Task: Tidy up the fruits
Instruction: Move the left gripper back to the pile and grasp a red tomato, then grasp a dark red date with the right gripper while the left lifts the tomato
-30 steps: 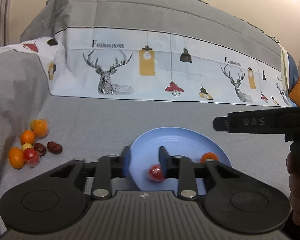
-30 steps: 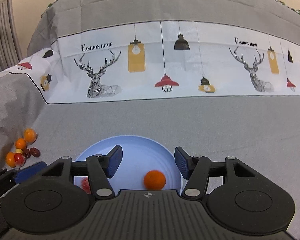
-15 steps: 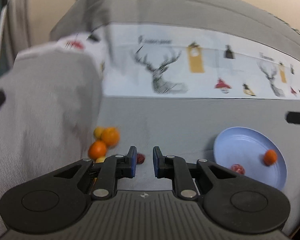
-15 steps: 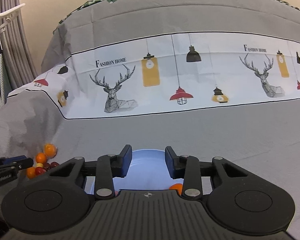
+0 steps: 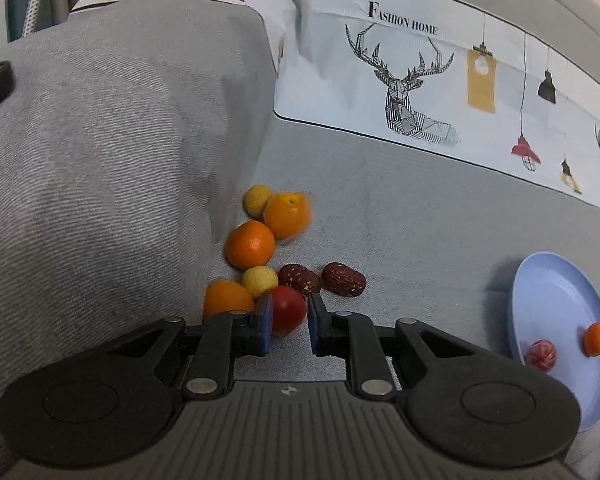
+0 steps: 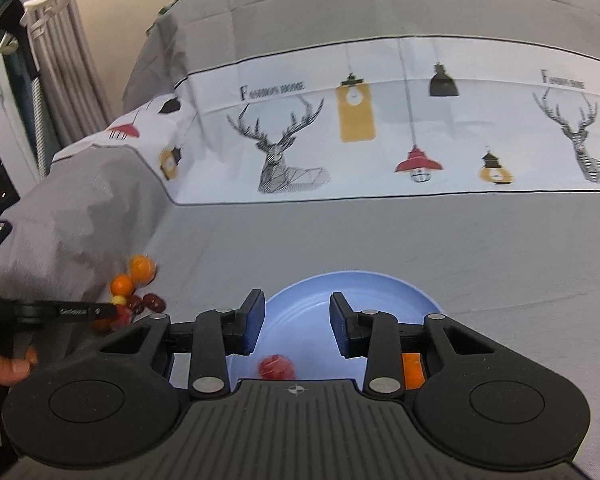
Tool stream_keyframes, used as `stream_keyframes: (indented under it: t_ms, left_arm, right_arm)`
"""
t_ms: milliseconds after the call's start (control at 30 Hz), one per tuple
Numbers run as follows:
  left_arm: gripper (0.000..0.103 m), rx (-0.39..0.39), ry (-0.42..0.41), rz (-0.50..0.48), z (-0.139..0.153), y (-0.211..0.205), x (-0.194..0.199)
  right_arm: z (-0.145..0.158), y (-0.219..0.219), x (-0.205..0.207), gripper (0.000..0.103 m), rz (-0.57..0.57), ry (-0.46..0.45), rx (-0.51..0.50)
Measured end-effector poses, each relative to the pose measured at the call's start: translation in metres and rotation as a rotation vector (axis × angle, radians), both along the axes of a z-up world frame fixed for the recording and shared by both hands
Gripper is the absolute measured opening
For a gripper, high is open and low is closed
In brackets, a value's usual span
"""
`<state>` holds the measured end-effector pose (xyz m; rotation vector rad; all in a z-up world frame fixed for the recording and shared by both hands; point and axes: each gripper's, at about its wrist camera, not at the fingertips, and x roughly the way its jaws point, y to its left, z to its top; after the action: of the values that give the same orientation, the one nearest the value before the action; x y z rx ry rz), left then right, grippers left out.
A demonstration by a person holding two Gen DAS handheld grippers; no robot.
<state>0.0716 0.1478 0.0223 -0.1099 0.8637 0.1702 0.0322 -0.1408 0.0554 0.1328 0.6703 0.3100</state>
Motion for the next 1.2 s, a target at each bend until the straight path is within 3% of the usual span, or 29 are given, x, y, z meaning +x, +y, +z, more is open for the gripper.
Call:
stream_keyframes:
  t_ms: [67,267,400,467,500,633,700,767,833,1033,1200]
  left_arm:
    - [0.031,0.016,0.009,0.011,-0.002,-0.001,0.002]
    - [0.042,0.079,0.04,-0.031,-0.009,-0.014,0.009]
    - [0.042,0.138,0.067,-0.061,-0.014,-0.024,0.014]
    - [0.031,0.134,0.068,-0.052,-0.014,-0.023,0.013]
    - [0.023,0.129,0.063,-0.038,-0.012,-0.02,0.012]
    - [0.022,0.01,-0.045,-0.007,0.009,-0.003,-0.01]
    - [0.022,-0.069,-0.016,-0.027,0.012,0.002,-0.022]
    - [0.022,-0.153,0.023,-0.069,0.013,0.006,-0.032]
    - [0.022,-0.206,0.064,-0.091,0.011,0.008,-0.037]
    - [0.022,-0.233,0.175,-0.089,-0.005,0.006,-0.022]
    - [0.022,-0.183,0.165,-0.091,-0.007,0.0,-0.023]
  right_arm:
    - [-0.002,0.005,0.001,0.038,0.017,0.009,-0.002]
    - [-0.006,0.019,0.004,0.038,0.062,0.018,-0.014]
    - [-0.007,0.027,0.006,0.038,0.08,0.019,-0.028]
    - [-0.007,0.031,0.007,0.038,0.084,0.02,-0.029]
    - [-0.007,0.033,0.007,0.038,0.087,0.019,-0.03]
    - [-0.008,0.041,0.009,0.038,0.113,0.014,-0.028]
    - [-0.009,0.047,0.009,0.037,0.145,0.01,-0.021]
    - [-0.008,0.055,0.009,0.027,0.181,-0.01,-0.02]
    - [-0.009,0.064,0.011,0.023,0.214,-0.027,-0.016]
    - [-0.022,0.098,0.039,0.023,0.286,0.005,0.042]
    - [-0.035,0.136,0.062,0.023,0.392,0.035,0.061]
